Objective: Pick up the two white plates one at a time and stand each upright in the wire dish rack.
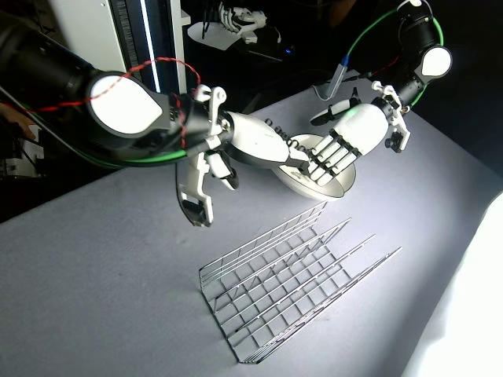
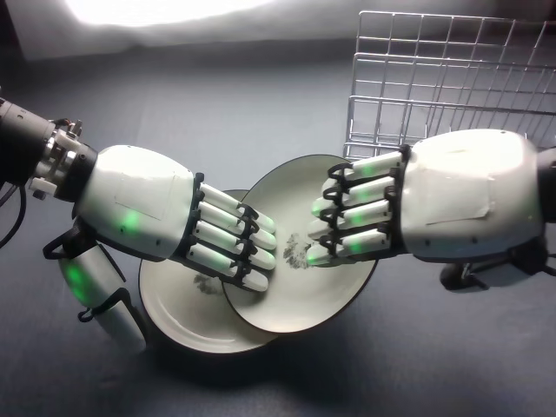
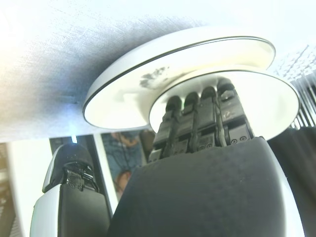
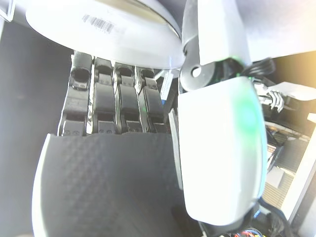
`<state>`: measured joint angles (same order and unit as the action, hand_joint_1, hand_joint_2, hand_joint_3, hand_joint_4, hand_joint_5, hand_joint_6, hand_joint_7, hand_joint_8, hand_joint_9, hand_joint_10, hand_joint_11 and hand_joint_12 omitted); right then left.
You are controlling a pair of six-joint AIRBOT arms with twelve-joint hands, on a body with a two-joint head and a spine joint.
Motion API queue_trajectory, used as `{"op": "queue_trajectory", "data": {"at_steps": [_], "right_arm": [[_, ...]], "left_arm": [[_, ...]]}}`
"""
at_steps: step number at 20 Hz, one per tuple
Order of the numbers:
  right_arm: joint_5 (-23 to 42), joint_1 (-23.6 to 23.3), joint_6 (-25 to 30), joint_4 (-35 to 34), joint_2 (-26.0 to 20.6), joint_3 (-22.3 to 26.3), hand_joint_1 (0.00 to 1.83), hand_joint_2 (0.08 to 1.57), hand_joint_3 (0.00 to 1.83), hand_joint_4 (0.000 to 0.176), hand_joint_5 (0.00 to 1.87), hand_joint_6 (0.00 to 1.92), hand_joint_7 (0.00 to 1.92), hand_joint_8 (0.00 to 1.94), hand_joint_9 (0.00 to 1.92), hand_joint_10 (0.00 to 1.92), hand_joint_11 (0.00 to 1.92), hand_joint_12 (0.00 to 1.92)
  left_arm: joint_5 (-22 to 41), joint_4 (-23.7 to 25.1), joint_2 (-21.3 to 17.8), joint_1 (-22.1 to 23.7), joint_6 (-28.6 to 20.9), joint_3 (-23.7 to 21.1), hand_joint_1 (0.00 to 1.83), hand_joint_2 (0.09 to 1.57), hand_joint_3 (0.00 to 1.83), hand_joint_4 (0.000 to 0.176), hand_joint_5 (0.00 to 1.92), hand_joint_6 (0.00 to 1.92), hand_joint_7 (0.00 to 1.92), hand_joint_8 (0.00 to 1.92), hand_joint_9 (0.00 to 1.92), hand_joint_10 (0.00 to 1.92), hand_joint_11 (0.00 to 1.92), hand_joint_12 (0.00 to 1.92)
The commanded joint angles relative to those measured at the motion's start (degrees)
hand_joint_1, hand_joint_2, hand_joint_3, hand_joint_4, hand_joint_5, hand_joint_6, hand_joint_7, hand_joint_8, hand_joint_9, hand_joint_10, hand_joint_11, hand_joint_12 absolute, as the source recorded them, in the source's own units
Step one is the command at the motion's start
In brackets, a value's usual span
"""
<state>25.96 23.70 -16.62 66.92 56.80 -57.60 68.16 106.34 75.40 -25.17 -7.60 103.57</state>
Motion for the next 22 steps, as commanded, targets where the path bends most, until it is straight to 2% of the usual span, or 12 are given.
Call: {"op": "queue_trajectory", "data": {"at_steps": [1, 10, 15, 17, 22], "right_arm": [[3.1, -1.0, -0.1, -1.9, 0.7, -0.6, 1.32, 0.94, 0.0, 0.0, 0.23, 0.0, 0.17, 0.0, 0.16, 0.0, 0.0, 0.52], [1.2, -1.5, -0.1, -1.9, 7.5, -5.9, 1.29, 0.98, 0.01, 0.0, 0.24, 0.0, 0.2, 0.0, 0.18, 0.0, 0.0, 0.57], [0.7, -1.3, -0.1, -1.9, 9.6, -7.4, 1.26, 0.99, 0.0, 0.0, 0.26, 0.0, 0.21, 0.0, 0.2, 0.0, 0.0, 0.59], [0.5, -1.2, -0.1, -1.9, 10.2, -7.9, 1.27, 0.98, 0.0, 0.0, 0.28, 0.0, 0.24, 0.01, 0.23, 0.01, 0.0, 0.67], [0.2, -0.9, -0.1, -1.9, 11.6, -9.5, 1.25, 0.98, 0.0, 0.0, 0.32, 0.01, 0.27, 0.01, 0.26, 0.01, 0.0, 0.73]], "left_arm": [[-6.7, 4.5, 0.7, -1.0, -0.7, 0.1, 0.0, 1.08, 0.0, 0.0, 0.03, 0.01, 0.0, 0.0, 0.0, 0.0, 0.0, 0.0], [-6.7, 4.5, 0.7, -1.0, -0.7, 0.3, 0.0, 1.07, 0.0, 0.0, 0.02, 0.0, 0.0, 0.0, 0.0, 0.0, 0.0, 0.0], [-6.7, 4.5, 0.7, -1.0, -0.7, 0.3, 0.0, 1.08, 0.0, 0.0, 0.02, 0.0, 0.0, 0.0, 0.0, 0.0, 0.0, 0.0], [-6.7, 4.5, 0.7, -1.0, -0.7, 0.3, 0.0, 1.09, 0.0, 0.0, 0.02, 0.0, 0.0, 0.0, 0.0, 0.0, 0.0, 0.0], [-6.7, 4.5, 0.8, -1.0, -0.7, 0.4, 0.0, 1.09, 0.0, 0.0, 0.01, 0.0, 0.0, 0.0, 0.0, 0.0, 0.0, 0.0]]}}
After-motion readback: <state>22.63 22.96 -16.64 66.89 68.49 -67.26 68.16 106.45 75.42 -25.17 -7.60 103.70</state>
